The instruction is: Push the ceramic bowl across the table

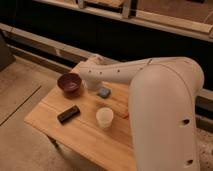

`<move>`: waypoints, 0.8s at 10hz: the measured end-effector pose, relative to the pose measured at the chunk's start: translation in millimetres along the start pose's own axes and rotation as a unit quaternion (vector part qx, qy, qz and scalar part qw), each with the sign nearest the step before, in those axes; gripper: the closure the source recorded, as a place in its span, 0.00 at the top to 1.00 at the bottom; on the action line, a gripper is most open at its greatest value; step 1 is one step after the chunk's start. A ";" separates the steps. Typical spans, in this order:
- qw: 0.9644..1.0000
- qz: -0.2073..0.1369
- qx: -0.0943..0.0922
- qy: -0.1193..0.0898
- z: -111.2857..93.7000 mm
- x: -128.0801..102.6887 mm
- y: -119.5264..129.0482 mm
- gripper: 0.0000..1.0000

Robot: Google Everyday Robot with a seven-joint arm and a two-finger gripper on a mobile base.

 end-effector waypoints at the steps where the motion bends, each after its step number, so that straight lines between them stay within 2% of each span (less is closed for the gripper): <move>1: 1.000 -0.002 -0.004 0.004 3.2 1.3 1.8 0.19; 2: 1.000 -0.003 -0.005 0.004 2.8 1.2 3.1 0.20; 3: 1.000 -0.003 -0.005 0.004 2.8 1.4 3.8 0.27; 7: 1.000 -0.001 -0.006 0.005 2.9 3.8 3.4 0.65; 8: 1.000 0.006 -0.013 0.018 10.4 20.2 8.4 0.76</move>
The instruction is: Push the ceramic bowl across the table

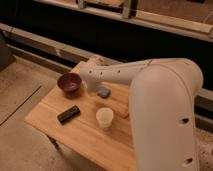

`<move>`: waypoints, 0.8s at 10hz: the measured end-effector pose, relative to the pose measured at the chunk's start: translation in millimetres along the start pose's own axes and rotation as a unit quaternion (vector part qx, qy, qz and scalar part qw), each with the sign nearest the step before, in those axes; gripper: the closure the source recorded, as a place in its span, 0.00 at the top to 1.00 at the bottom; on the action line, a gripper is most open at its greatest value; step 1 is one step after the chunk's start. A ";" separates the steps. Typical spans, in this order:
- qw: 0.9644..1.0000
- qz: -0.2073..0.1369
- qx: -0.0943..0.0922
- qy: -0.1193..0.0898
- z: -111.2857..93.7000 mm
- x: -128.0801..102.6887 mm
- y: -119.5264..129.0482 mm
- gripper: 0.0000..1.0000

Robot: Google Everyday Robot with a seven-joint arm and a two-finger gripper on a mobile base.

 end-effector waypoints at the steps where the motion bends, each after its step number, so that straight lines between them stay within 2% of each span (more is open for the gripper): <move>1: 1.000 0.002 -0.006 0.011 8.9 13.2 8.8 0.79; 3: 1.000 -0.003 -0.016 0.017 24.0 24.9 29.1 0.80; 4: 1.000 -0.009 -0.015 0.009 28.1 20.8 34.1 0.80; 6: 1.000 -0.018 -0.002 -0.022 27.0 2.8 31.5 0.80; 8: 0.998 -0.028 0.015 -0.060 22.1 -15.4 25.7 0.80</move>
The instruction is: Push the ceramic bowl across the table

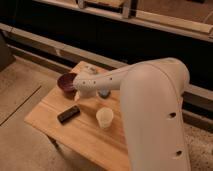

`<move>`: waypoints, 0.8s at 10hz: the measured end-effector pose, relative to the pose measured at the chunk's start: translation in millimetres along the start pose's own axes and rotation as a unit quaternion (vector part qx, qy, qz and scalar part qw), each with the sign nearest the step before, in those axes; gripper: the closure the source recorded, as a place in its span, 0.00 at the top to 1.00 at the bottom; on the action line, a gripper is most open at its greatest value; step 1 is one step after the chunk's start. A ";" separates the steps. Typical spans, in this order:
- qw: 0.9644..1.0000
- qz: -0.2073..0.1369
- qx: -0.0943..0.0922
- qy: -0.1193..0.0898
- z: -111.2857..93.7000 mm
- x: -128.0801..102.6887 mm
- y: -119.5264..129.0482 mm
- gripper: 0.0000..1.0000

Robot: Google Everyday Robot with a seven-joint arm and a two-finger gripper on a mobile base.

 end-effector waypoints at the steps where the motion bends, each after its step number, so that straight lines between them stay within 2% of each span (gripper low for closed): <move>1: 1.000 -0.007 0.008 -0.019 -0.1 -7.7 -2.5 0.80; 4: 0.999 -0.020 0.009 -0.039 5.8 -11.1 -0.6 0.79; 5: 0.999 -0.025 0.008 -0.044 6.6 -12.3 0.7 0.75; 8: 0.997 -0.040 0.010 -0.065 9.8 -19.3 -0.9 0.43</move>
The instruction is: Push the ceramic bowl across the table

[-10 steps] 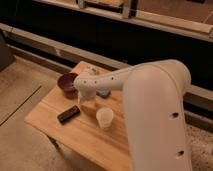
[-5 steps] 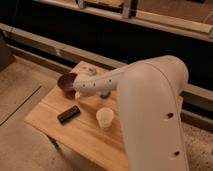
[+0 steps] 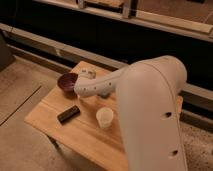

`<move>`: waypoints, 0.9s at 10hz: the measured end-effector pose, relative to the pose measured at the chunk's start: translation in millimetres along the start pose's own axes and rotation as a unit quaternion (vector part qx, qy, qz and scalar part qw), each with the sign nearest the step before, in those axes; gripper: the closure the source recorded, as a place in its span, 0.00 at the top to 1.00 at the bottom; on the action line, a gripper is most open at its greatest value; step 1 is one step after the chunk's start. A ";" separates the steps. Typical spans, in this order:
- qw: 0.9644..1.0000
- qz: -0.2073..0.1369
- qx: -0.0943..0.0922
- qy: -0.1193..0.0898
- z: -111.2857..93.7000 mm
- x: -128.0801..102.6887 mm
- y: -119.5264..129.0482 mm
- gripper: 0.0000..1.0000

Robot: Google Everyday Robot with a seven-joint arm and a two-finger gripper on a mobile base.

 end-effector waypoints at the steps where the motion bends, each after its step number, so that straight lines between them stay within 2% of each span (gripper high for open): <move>1: 1.000 -0.008 0.001 -0.009 -0.1 -3.8 -0.6 0.33; 2: 1.000 -0.015 0.001 -0.017 -0.4 -7.0 -0.7 0.25; 4: 0.998 -0.051 -0.006 -0.045 -0.7 -16.7 3.2 0.04; 6: 0.995 -0.080 -0.009 -0.059 1.8 -21.5 5.7 0.00; 9: 0.993 -0.098 -0.017 -0.063 10.7 -25.8 8.1 0.00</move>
